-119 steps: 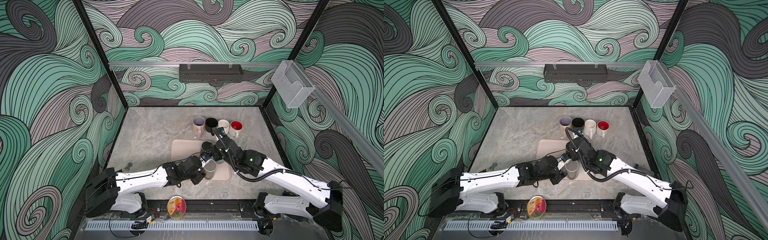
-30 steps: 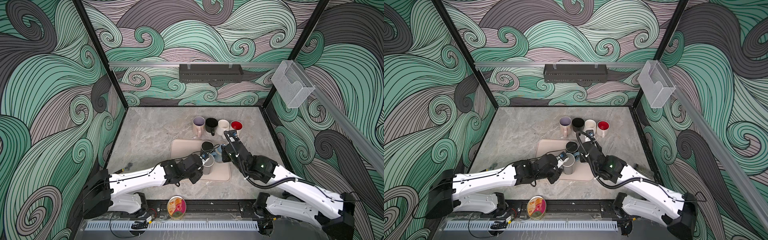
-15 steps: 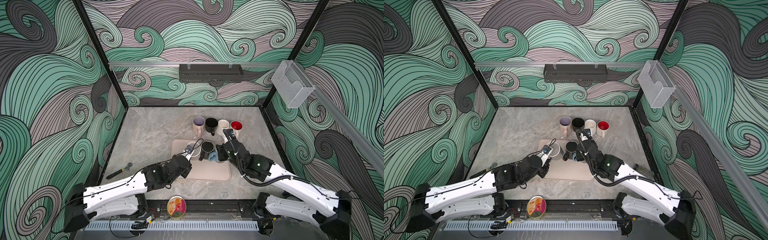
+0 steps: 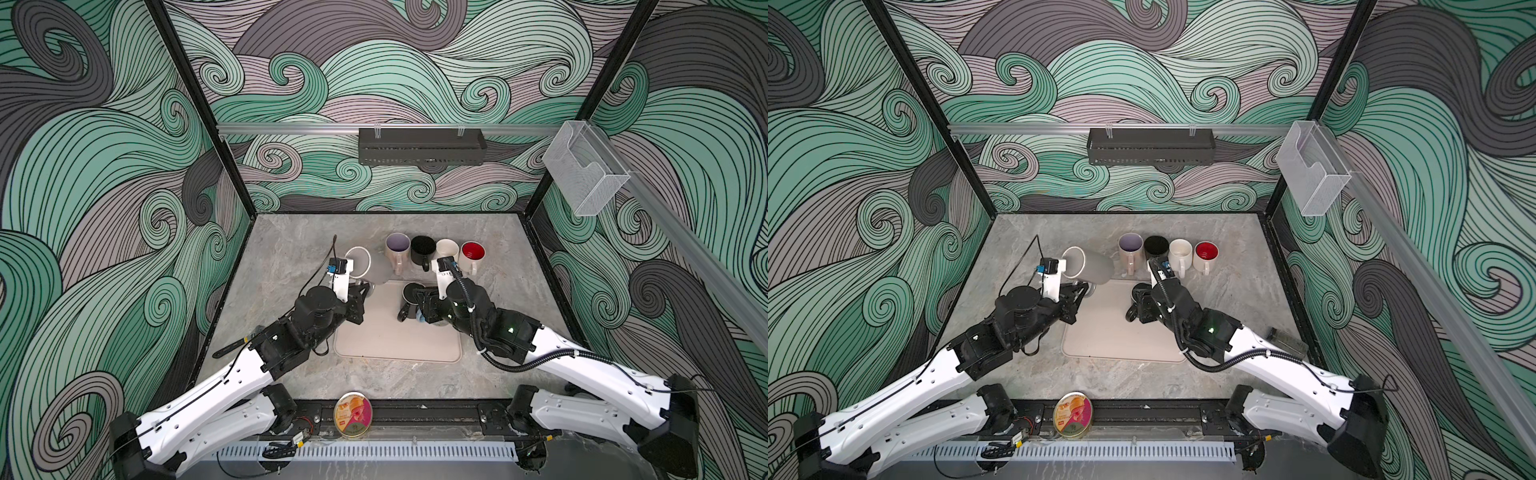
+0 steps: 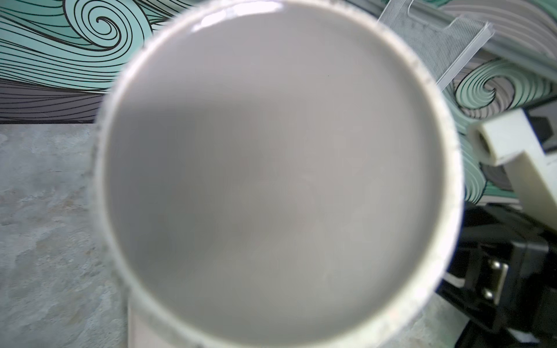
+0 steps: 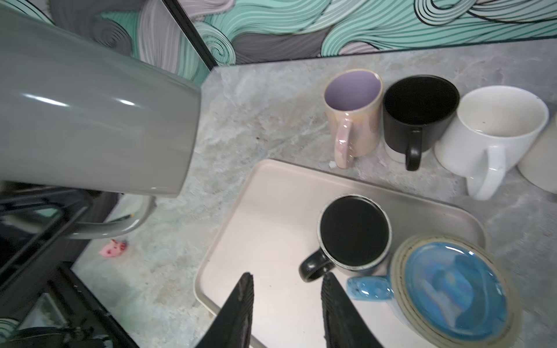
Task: Turn the mug right side up
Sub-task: Pick up the mug from the tray, then place the mug at the top-center of the table.
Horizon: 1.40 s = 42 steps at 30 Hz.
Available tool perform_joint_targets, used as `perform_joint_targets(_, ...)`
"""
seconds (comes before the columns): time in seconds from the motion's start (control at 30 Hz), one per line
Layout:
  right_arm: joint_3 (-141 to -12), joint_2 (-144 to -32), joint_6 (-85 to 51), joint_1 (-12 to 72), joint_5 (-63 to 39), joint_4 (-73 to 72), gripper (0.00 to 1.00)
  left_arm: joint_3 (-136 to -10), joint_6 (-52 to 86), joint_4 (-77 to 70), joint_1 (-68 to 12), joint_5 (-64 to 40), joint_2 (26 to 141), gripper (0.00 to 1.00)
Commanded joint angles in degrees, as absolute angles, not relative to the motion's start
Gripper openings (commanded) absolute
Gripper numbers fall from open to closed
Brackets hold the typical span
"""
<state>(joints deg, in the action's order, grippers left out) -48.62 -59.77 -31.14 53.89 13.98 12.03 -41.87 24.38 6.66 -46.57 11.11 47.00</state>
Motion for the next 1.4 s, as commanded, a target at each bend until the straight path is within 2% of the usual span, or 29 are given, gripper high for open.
perform_joint_targets(0.0,-45.5,-57.5,-34.3,54.1,9.2,3.1,0.42,-44.5,30.2,-6.9,-44.8,3.5,45.0,0.0)
perform_joint_targets(0.2,-42.2,-57.2,-37.6,54.1,2.4,-9.3,0.57,-42.6,38.4,-16.9,-41.3,-3.4,45.7,0.0)
perform_joint_targets(0.43,-42.1,-59.0,-40.8,52.6,-3.9,-19.7,0.58,-38.9,48.9,-30.0,-38.5,-10.2,48.6,0.0)
perform_joint_targets(0.63,-41.4,-58.0,-44.5,49.2,-8.9,-26.5,0.58,-37.1,53.2,-35.0,-38.1,-12.6,48.9,0.0)
perform_joint_targets(0.87,-42.4,-58.9,-48.5,46.1,-13.1,-31.2,0.48,-35.3,58.7,-43.9,-38.1,-16.0,50.8,0.0)
perform_joint_targets(1.13,-43.3,-60.5,-51.6,45.5,-15.5,-34.0,0.46,-34.4,61.2,-49.9,-38.0,-17.4,52.4,0.0)
perform_joint_targets(1.37,-44.5,-62.6,-53.3,45.3,-16.5,-35.7,0.37,-34.8,63.4,-53.8,-38.0,-19.9,54.5,0.0)
